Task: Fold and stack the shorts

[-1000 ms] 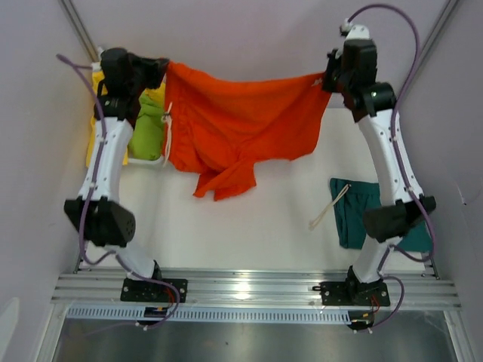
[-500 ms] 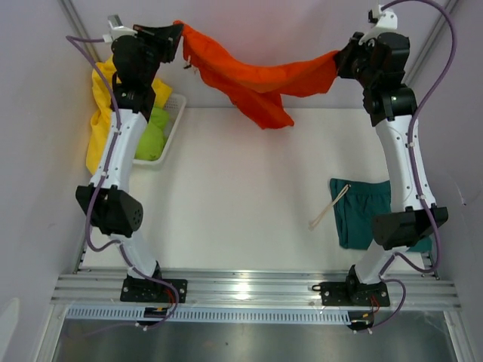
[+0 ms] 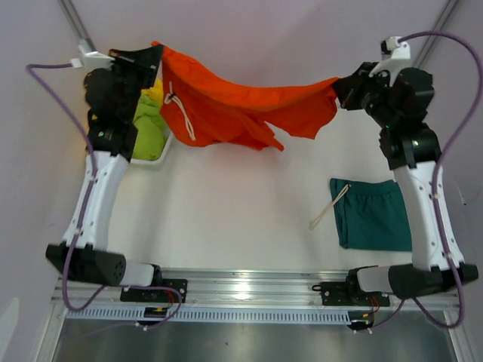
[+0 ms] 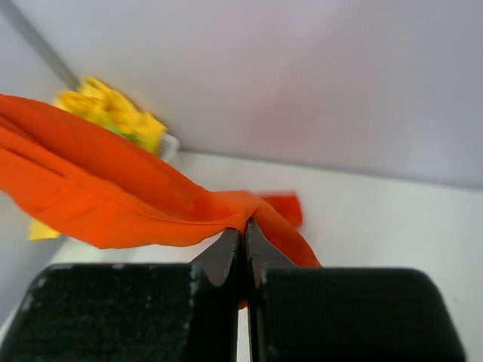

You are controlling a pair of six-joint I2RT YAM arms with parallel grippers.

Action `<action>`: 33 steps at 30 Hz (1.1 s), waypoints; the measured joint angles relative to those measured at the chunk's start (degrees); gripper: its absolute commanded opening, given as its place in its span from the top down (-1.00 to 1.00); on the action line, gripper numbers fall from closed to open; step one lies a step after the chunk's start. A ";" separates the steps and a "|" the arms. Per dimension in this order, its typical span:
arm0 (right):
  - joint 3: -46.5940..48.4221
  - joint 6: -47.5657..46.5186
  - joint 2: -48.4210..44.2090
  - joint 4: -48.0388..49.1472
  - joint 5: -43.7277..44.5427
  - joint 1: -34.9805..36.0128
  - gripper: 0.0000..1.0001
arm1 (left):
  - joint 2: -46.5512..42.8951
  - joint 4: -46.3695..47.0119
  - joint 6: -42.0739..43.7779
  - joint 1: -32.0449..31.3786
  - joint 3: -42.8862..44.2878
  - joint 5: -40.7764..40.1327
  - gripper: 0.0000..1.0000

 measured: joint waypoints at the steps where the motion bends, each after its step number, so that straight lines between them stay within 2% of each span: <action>1: 0.02 0.11 -2.89 0.35 -0.66 0.57 1.00 | -2.89 -0.02 0.37 0.00 -0.48 -0.35 1.00; 5: 0.46 0.79 -14.34 2.86 -3.41 2.43 1.00 | -18.58 1.95 2.25 0.00 -1.46 -3.41 1.00; 10: 9.18 1.51 -18.60 4.63 -4.17 2.49 1.00 | -25.97 4.50 3.48 -0.02 3.50 -5.29 1.00; 16: 13.14 2.69 -14.69 3.85 -4.31 2.27 1.00 | -22.62 4.79 3.78 -0.04 6.93 -5.46 1.00; 28: 7.58 6.84 0.81 -1.20 -5.35 -5.11 1.00 | -5.97 0.11 3.69 -0.04 1.14 -6.45 1.00; 33: 8.52 7.56 1.75 -1.60 -6.64 -5.97 1.00 | -5.14 -1.29 3.76 -0.04 1.18 -5.81 1.00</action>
